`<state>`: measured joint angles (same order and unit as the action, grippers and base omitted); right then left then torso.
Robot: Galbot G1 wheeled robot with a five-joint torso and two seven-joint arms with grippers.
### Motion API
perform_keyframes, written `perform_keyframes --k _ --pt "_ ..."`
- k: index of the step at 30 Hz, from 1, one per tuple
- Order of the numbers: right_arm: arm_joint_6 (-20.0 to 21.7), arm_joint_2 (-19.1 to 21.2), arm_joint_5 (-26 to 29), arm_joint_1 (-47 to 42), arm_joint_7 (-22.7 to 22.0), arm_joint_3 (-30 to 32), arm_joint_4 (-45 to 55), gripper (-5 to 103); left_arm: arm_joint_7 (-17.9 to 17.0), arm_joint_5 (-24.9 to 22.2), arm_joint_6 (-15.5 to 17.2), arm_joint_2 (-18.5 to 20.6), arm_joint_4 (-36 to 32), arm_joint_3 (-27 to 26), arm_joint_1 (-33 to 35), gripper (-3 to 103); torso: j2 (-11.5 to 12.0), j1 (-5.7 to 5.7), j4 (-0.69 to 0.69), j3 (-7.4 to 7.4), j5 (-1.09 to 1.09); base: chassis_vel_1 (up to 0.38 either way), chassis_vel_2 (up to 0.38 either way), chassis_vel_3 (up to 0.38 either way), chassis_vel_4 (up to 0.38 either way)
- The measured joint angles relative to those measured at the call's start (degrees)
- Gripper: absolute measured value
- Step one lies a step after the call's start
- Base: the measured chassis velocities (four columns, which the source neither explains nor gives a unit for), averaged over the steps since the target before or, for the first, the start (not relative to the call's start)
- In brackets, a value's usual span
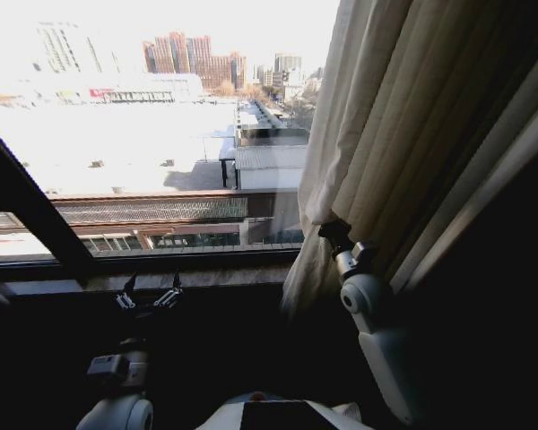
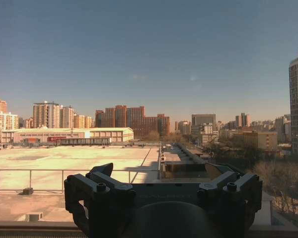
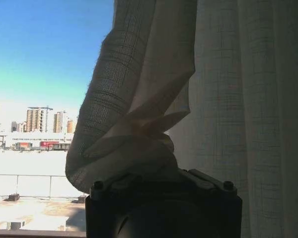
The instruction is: Open the curtains by pulling them apart, changing their state from closed to fully open.
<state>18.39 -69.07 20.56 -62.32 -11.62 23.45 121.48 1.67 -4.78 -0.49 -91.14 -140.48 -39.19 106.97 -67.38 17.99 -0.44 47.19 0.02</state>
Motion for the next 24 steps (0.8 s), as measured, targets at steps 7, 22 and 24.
perform_keyframes --k 7,22,24 --pt "0.2 -0.5 0.1 -0.6 1.0 0.2 -0.1 1 0.0 0.0 0.0 0.1 0.2 -0.2 -0.4 100 0.0 0.00 0.00 0.00 -0.01 -0.001 -0.003 0.003 0.007" --pt "0.0 -0.7 -0.1 -1.0 1.0 0.2 -0.6 1 0.0 0.0 0.3 0.3 0.6 0.0 -1.2 100 0.0 0.00 0.00 0.00 0.01 -0.162 -0.154 0.151 0.154" --pt "-0.1 -0.7 -0.2 -1.0 1.0 0.2 -0.6 1 0.0 0.0 0.3 0.3 0.6 0.0 -1.2 100 0.0 0.00 0.00 0.00 0.01 -0.292 -0.284 0.264 0.279"
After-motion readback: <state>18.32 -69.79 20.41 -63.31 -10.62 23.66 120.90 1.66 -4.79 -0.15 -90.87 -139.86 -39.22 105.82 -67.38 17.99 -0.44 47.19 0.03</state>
